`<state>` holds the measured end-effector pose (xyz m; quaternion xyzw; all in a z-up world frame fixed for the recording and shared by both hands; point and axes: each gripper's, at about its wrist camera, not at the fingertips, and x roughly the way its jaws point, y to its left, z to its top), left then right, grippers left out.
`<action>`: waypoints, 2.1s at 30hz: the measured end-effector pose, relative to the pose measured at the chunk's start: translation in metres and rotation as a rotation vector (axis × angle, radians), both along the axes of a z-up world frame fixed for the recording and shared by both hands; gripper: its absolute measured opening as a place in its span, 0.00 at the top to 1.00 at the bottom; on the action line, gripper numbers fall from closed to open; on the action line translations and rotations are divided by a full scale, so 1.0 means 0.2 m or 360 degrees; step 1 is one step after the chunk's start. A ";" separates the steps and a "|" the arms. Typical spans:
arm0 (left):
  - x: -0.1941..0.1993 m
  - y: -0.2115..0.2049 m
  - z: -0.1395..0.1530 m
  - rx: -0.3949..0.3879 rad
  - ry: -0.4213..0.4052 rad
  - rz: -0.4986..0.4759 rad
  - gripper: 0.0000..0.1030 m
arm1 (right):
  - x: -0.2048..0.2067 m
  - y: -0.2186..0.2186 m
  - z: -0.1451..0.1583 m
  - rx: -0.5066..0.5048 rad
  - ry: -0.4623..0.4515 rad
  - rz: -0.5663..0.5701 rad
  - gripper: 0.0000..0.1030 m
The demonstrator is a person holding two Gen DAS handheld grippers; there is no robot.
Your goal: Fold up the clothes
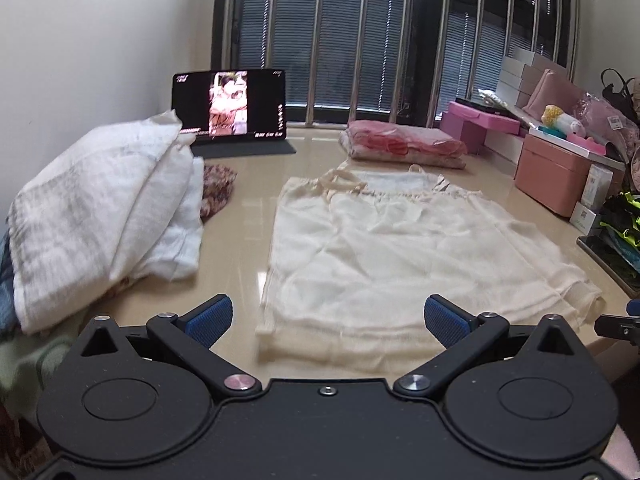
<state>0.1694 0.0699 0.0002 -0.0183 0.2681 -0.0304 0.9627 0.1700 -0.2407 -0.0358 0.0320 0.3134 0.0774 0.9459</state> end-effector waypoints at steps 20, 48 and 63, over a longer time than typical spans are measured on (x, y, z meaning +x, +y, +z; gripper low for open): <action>0.46 -0.16 0.04 0.0086 -0.0080 -0.0035 0.00 | 0.38 0.12 0.12 -0.0014 -0.0083 0.0119 0.02; 1.09 -0.07 -0.32 0.0107 0.0236 0.0092 0.00 | 0.94 0.42 0.19 -0.0083 -0.0025 0.0279 0.02; 1.08 -0.07 -0.32 0.0108 0.0241 0.0097 0.00 | 1.17 0.59 0.26 -0.0106 0.0046 0.0357 0.02</action>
